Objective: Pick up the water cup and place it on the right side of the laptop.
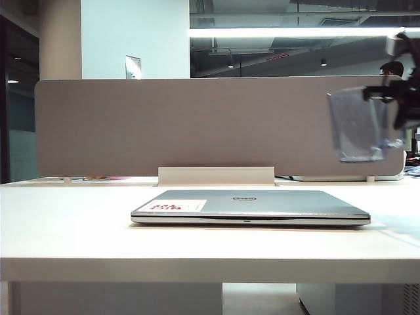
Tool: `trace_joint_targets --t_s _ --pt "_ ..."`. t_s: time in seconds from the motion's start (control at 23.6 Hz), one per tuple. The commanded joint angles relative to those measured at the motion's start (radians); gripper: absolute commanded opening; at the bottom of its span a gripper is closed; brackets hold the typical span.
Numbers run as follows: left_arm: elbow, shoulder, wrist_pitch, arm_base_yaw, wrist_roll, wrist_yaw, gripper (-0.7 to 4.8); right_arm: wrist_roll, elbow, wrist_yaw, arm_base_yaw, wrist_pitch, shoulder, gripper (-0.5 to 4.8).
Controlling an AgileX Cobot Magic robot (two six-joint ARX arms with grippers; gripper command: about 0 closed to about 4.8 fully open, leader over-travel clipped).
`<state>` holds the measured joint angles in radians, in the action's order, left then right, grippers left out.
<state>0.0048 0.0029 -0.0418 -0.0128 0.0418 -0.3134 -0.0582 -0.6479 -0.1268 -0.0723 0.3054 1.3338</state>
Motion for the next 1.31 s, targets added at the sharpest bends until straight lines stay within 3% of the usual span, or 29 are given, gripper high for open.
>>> trace_joint_targets --t_s 0.04,0.42,0.72,1.31 --pt "0.004 0.001 -0.009 -0.002 0.000 -0.005 -0.04 -0.001 0.013 0.104 0.053 0.005 -0.007 -0.05" --pt "0.003 0.001 -0.031 -0.002 0.000 -0.005 -0.04 0.007 0.027 0.201 0.194 0.033 0.034 -0.05" --pt "0.003 0.001 -0.031 -0.002 0.000 -0.005 -0.04 0.011 0.027 0.261 0.191 0.167 0.138 -0.05" --pt "0.003 0.001 -0.031 -0.002 0.000 -0.005 -0.04 0.076 0.027 0.260 0.201 0.283 0.273 -0.05"
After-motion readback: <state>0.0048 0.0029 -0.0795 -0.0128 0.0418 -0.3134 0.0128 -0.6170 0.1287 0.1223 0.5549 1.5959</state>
